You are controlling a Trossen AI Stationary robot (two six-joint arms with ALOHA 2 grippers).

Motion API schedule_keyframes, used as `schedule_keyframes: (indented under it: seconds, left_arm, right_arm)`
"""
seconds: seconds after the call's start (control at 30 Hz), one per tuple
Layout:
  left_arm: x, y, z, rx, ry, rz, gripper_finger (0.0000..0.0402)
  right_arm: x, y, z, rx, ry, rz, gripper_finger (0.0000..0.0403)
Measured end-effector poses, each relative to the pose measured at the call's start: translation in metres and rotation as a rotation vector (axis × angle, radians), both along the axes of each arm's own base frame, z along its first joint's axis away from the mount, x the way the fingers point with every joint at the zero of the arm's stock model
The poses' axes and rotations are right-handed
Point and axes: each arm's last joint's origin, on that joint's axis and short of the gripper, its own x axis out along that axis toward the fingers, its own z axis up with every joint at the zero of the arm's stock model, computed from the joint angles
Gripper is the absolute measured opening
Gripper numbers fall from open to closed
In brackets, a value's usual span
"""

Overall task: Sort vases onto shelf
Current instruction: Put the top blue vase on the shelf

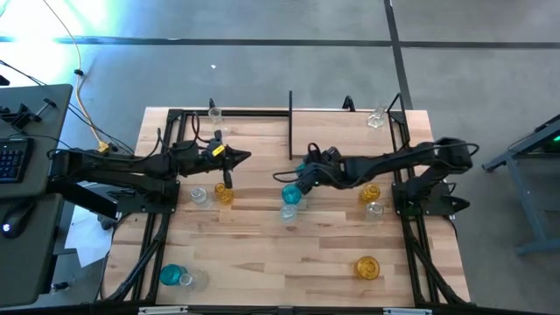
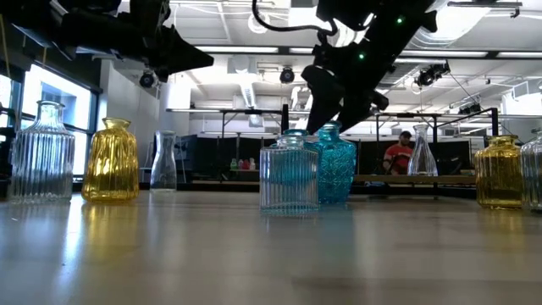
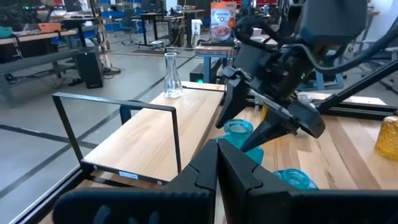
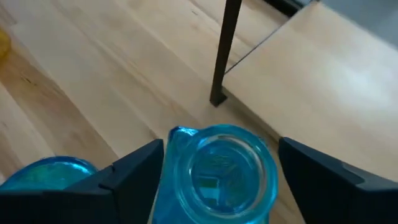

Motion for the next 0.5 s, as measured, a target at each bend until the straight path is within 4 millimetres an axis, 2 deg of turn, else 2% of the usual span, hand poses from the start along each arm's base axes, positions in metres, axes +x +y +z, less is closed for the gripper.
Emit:
schedule_keyframes:
  seconds: [0.3, 0.5]
  left_arm:
    - [-0.0002, -0.0003, -0.0025, 0.013, 0.031, -0.010, 0.0000]
    - [-0.0001, -0.0003, -0.0026, 0.001, 0.028, -0.009, 0.0000]
  right_arm:
    - [-0.0001, -0.0034, -0.0012, 0.049, -0.004, -0.006, 0.0174]
    - [-0.0008, -0.0021, 0.0014, 0.075, 0.009, 0.059, 0.0171]
